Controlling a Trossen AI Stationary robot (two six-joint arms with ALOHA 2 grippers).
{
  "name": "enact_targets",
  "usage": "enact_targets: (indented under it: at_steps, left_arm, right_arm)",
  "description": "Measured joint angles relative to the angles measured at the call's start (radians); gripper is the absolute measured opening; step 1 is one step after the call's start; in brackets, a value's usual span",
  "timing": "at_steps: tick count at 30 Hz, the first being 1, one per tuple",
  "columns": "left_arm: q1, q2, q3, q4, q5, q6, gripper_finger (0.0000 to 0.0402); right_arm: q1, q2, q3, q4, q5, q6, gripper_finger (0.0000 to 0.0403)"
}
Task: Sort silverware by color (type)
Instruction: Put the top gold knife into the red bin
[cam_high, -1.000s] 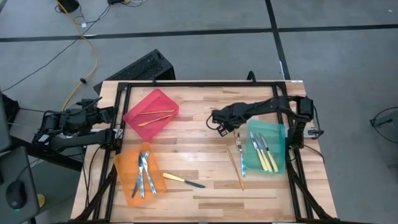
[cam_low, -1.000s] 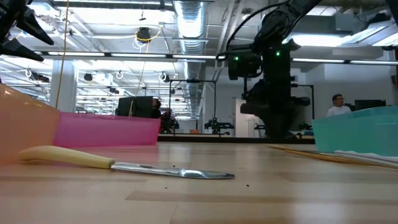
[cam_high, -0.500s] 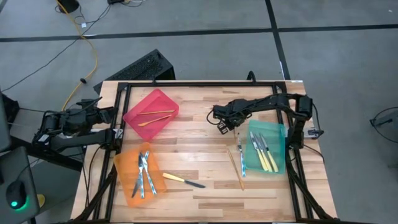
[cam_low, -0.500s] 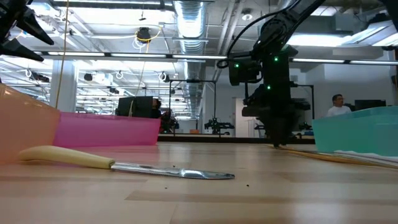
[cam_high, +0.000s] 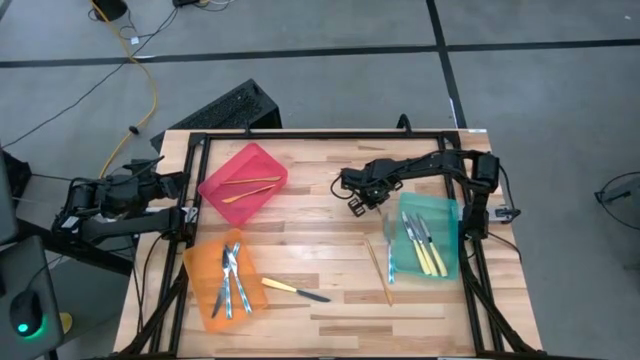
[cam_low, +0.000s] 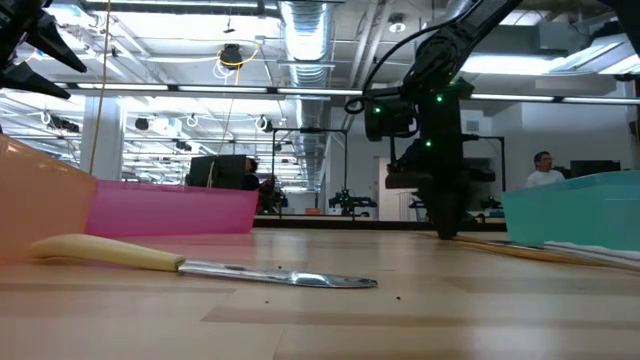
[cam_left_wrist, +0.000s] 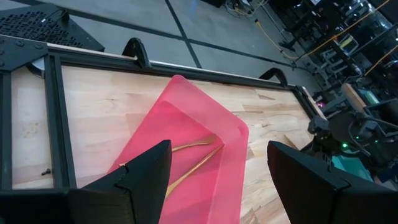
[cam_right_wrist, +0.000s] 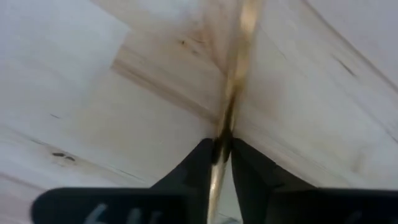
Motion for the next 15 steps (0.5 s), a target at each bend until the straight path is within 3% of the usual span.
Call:
enact_targets:
  at_steps: [6, 15]
  left_arm:
    - [0.0, 0.0, 0.0, 0.0, 0.0, -0.001, 0.0247]
    - [0.0, 0.0, 0.0, 0.0, 0.0, -0.002, 0.0247]
  right_arm:
    - [0.0, 0.001, -0.001, 0.002, -0.009, 0.001, 0.0015]
    - [0.024, 0.001, -0.005, 0.054, 0.012, -0.037, 0.0013]
